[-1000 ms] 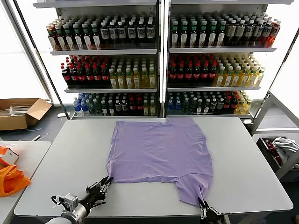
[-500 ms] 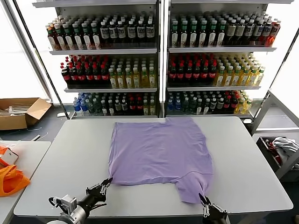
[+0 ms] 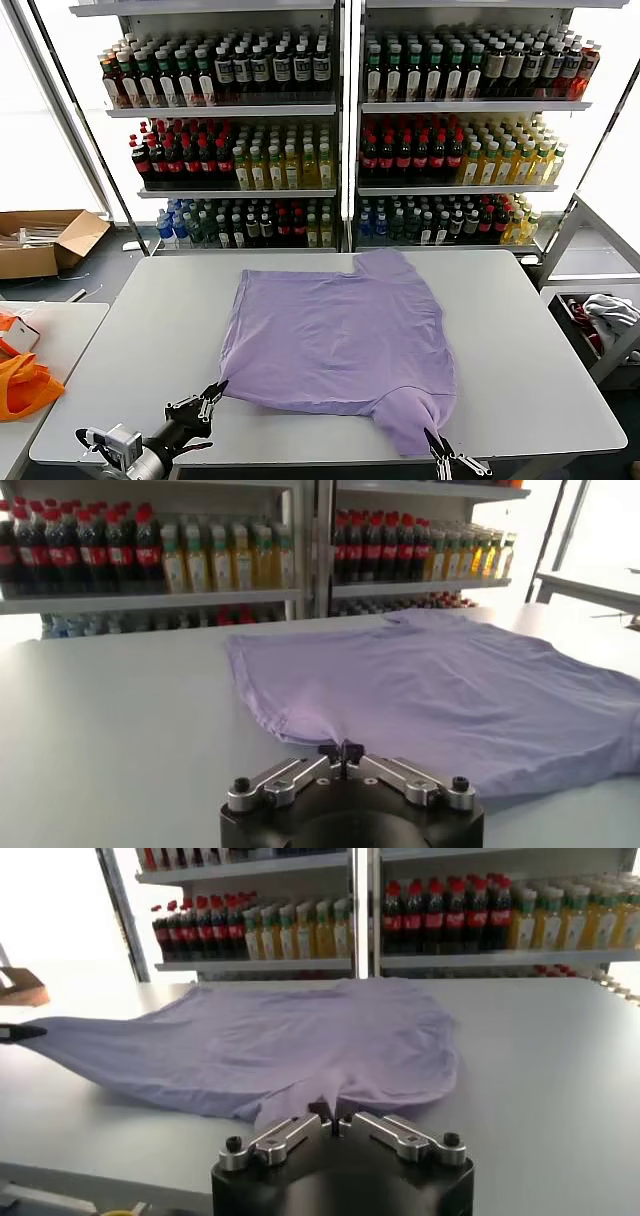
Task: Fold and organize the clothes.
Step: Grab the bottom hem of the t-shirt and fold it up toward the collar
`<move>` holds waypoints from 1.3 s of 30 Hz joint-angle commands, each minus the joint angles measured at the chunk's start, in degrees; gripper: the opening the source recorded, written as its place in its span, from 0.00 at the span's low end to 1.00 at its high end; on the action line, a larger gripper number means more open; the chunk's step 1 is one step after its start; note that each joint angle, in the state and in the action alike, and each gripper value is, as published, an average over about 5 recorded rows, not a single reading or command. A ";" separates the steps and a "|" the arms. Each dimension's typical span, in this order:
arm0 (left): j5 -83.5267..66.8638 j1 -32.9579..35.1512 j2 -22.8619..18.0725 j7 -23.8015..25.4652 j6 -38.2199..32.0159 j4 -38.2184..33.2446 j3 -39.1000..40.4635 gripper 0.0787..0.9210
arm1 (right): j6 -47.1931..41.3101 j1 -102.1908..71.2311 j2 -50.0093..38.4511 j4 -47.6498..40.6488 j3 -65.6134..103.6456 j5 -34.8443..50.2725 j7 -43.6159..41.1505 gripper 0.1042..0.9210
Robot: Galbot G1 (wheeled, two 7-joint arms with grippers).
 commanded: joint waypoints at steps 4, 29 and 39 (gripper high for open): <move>-4.16 -4.21 2.03 -0.18 3.24 1.47 -0.48 0.01 | 3.10 6.31 0.05 -2.23 0.10 0.85 0.99 0.01; -6.09 -35.81 1.94 -1.10 7.37 29.21 11.71 0.01 | -5.59 48.10 -2.78 -29.00 -9.86 -1.01 7.07 0.02; -2.97 -35.56 1.27 -2.83 6.83 28.53 10.97 0.25 | -11.47 51.79 -2.00 -32.42 -13.55 -4.77 3.95 0.32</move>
